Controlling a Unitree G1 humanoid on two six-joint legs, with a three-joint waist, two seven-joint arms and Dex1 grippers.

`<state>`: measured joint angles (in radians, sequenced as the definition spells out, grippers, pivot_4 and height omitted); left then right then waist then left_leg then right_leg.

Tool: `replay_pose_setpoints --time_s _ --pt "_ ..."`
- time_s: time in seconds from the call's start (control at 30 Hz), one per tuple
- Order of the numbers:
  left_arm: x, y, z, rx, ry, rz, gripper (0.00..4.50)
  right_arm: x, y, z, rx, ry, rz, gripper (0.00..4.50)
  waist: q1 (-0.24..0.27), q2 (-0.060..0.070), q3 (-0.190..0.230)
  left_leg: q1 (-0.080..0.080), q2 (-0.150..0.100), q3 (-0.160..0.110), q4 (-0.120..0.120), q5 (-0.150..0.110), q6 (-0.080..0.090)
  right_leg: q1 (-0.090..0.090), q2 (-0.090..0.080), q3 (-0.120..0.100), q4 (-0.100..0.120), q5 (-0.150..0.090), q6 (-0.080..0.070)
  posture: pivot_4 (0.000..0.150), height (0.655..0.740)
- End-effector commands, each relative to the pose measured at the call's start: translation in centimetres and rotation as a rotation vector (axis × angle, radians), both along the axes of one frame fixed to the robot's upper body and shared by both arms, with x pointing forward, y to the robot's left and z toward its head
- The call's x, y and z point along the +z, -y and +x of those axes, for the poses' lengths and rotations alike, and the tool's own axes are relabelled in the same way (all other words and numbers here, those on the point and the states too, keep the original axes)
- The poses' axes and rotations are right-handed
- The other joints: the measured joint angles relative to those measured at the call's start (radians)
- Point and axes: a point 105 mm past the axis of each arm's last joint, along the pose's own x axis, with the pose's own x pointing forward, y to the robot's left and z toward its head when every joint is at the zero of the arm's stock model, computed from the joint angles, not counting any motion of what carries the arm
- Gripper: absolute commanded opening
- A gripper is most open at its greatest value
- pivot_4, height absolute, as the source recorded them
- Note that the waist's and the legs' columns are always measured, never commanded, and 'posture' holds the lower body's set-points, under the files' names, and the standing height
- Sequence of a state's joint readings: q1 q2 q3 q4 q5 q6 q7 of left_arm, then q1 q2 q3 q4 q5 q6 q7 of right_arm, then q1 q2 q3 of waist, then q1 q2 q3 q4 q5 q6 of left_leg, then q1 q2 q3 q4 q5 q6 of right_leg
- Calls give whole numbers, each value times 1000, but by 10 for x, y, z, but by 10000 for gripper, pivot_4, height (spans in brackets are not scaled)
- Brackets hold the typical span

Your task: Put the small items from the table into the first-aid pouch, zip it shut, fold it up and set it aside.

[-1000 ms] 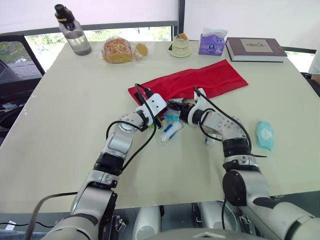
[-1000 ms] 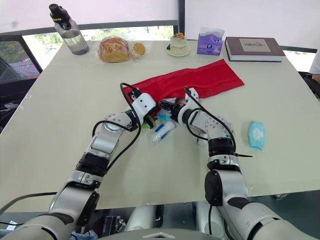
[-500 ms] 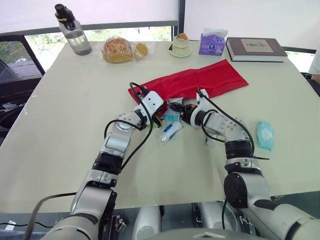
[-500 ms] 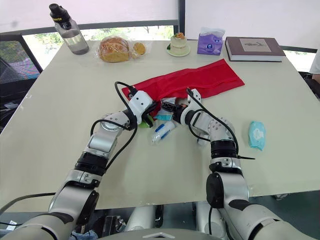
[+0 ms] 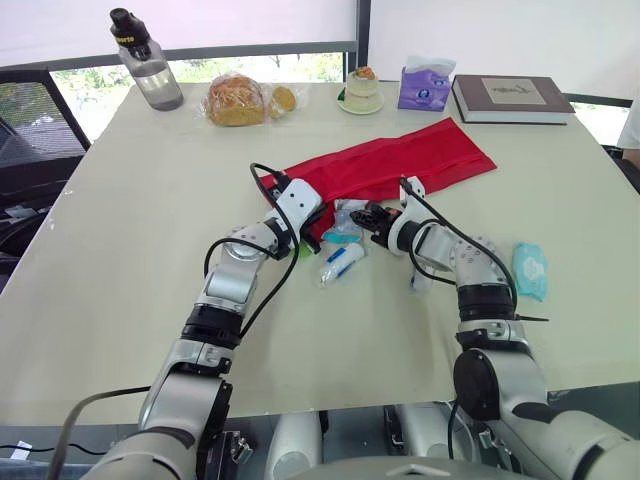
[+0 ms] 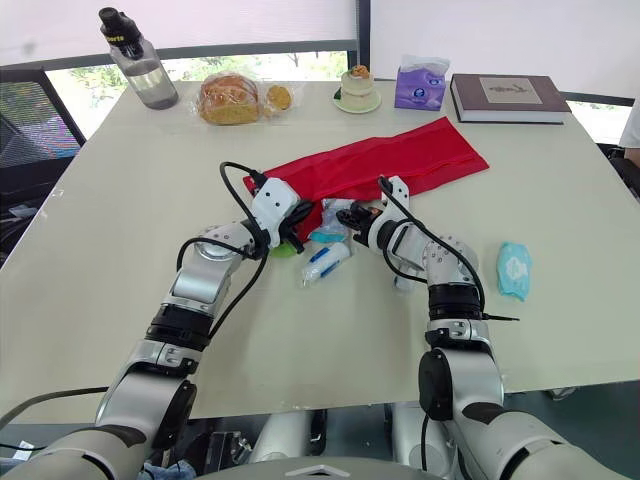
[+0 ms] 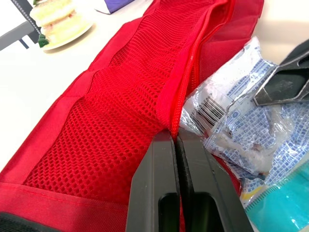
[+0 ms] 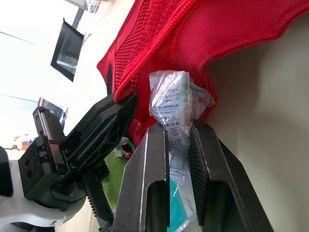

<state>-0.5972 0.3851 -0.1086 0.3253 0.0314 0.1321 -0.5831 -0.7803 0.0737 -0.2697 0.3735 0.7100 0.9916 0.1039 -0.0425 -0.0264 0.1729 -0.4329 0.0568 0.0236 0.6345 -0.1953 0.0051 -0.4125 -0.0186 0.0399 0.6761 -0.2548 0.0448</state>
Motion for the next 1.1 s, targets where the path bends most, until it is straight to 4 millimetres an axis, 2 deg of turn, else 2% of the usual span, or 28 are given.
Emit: replay_pose_setpoints --time_s 0.03,0.27,0.57,0.7,0.9,1.1 --pt "9 -2 -1 -4 22 -37 0 3 4 1 -16 25 -19 782 0 0 0 0 0 0 0 0 0 0 0 0 0 0 0 1500 7400" --pt "9 2 -5 -31 23 -54 0 17 -7 0 4 23 83 782 -1 0 0 0 0 0 0 0 0 0 0 0 0 0 0 1500 7400" --pt "8 11 -15 -83 17 -70 0 26 -15 12 -21 -18 189 782 0 0 0 -1 0 0 0 0 0 0 0 0 -1 0 0 1500 7400" --pt "10 15 -17 -97 18 -78 0 25 -20 18 -44 -58 233 782 0 0 0 0 0 0 0 0 0 0 0 0 0 0 0 1500 7400" --pt "16 21 -18 -111 23 -104 0 20 -35 16 -39 -108 278 782 -1 0 0 0 0 0 0 0 0 0 0 0 0 0 0 1500 7400" --pt "13 25 -20 -127 12 -108 0 31 -68 2 45 -107 315 782 -2 0 0 0 0 0 0 0 0 0 0 0 0 0 0 1500 7400"
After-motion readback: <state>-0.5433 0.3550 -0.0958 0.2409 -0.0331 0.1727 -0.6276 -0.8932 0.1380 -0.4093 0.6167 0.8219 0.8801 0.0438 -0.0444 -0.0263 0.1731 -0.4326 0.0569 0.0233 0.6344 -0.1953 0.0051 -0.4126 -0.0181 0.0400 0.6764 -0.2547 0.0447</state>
